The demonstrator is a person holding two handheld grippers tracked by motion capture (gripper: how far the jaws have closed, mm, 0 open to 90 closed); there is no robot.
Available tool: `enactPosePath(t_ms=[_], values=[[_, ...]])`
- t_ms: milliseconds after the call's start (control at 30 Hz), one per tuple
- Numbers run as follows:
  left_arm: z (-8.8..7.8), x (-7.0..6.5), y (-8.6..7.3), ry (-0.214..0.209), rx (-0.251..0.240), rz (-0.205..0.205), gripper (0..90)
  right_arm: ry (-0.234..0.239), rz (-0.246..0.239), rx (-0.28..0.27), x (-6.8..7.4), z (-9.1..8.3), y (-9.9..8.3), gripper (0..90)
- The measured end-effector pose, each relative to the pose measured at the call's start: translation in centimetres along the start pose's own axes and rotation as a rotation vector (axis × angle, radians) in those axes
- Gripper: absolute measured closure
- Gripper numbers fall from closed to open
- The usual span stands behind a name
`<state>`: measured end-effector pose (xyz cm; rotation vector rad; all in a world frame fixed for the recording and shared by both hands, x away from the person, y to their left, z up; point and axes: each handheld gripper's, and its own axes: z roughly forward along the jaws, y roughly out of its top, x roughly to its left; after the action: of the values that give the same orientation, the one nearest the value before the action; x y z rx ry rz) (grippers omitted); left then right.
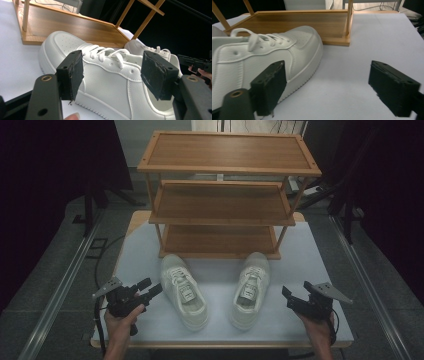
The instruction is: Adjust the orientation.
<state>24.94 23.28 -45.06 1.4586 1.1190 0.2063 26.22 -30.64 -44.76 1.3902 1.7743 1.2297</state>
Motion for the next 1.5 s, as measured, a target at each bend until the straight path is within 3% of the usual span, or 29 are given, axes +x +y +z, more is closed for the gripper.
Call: enactPosePath(t_ms=[167,300,700,800,967,1000,1033,1133,1367,1500], values=[[0.1,0.0,0.0,0.002,-0.005,-0.008,34.4,0.012,-0.037,-0.026,1.1,-1.2,0.8,26.6],[0.0,-0.3,0.2,-0.023,-0.007,-0.017,34.4,0.030,-0.052,-0.052,2.4,-2.2,1.7,29.7],[-0.2,-1.2,0.5,-0.061,-0.008,-0.021,34.4,0.263,-0.105,-0.064,7.6,-3.6,3.5,50.1],[-0.2,-1.2,0.5,-0.060,-0.008,-0.026,34.4,0.326,-0.121,-0.055,8.8,-3.5,3.6,57.4],[0.1,-1.4,0.4,-0.068,0.003,-0.023,34.4,0.384,-0.149,-0.044,10.8,-3.2,3.5,75.8],[0.2,-1.4,0.3,-0.069,0.005,-0.025,34.4,0.417,-0.169,-0.022,11.8,-2.6,3.3,81.3],[0.2,-1.5,0.3,-0.071,0.006,-0.026,34.4,0.417,-0.169,-0.022,11.8,-2.6,3.3,81.3],[0.4,-1.6,0.1,-0.069,0.013,-0.024,34.8,0.462,-0.209,0.025,13.9,-1.6,2.7,88.2],[0.5,-1.7,0.0,-0.073,0.017,-0.025,35.0,0.515,-0.297,0.103,18.3,0.4,1.1,89.9],[0.5,-1.7,0.0,-0.074,0.019,-0.025,35.1,0.520,-0.326,0.122,19.4,0.9,0.3,90.0]])
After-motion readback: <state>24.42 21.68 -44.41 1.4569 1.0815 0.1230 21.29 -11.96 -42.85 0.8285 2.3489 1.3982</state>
